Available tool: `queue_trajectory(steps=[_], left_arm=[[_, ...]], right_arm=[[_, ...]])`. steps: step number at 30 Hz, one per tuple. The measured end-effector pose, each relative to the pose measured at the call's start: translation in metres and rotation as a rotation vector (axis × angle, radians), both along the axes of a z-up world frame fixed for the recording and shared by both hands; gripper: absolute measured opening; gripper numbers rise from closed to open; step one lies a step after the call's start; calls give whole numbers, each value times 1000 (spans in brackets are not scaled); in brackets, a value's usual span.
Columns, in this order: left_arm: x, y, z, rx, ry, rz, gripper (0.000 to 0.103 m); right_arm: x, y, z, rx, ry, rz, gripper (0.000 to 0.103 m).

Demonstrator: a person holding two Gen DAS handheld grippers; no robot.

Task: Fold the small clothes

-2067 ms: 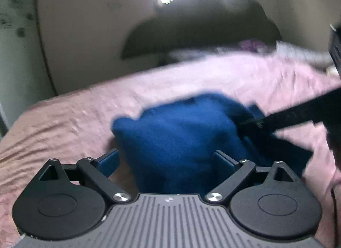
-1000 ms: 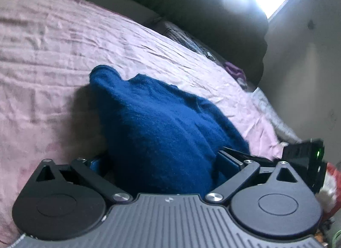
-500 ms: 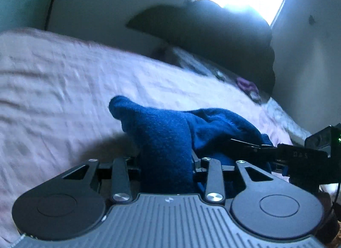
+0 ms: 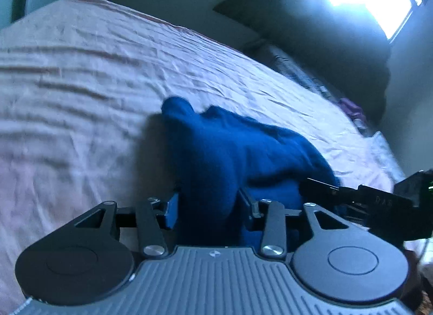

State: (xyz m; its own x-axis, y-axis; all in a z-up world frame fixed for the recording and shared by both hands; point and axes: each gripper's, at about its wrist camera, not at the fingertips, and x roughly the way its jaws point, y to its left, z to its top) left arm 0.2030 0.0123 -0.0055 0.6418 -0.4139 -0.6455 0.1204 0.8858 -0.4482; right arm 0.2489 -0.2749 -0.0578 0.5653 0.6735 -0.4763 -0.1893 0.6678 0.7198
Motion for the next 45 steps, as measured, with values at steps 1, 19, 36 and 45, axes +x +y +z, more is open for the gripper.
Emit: queue_trajectory(steps=[1, 19, 36, 45], left_arm=[[-8, 2, 1, -16, -14, -3, 54], [-69, 1, -1, -76, -17, -56, 8], [-67, -38, 39, 90, -190, -85, 84], [-3, -80, -2, 314, -169, -32, 84]], right_arm=[[-5, -5, -2, 20, -3, 12, 54], [-96, -16, -9, -12, -66, 106, 14], [-93, 5, 49, -371, -284, -41, 21], [-20, 42, 1, -445, -223, -36, 20]])
